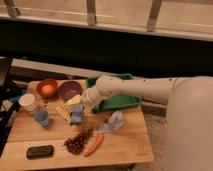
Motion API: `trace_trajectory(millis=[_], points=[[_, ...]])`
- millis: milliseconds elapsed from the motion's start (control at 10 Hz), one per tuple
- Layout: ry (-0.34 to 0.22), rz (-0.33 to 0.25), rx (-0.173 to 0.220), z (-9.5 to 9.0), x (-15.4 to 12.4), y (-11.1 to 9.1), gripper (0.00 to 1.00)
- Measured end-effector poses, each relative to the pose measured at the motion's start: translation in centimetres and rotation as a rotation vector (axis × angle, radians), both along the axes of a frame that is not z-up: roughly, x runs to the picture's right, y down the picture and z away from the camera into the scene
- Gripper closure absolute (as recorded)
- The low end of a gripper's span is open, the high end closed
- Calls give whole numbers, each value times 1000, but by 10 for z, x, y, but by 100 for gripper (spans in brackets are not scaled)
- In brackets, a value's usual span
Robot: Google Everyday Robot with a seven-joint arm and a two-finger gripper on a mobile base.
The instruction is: Place sponge in metal cup
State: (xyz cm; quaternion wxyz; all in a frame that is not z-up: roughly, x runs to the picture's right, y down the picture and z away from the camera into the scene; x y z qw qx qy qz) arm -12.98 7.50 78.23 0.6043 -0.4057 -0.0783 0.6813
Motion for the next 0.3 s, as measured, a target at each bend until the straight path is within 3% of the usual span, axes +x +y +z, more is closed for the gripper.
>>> trace_trajectory(millis=[300], points=[[29, -18, 82, -29, 5, -42, 21]])
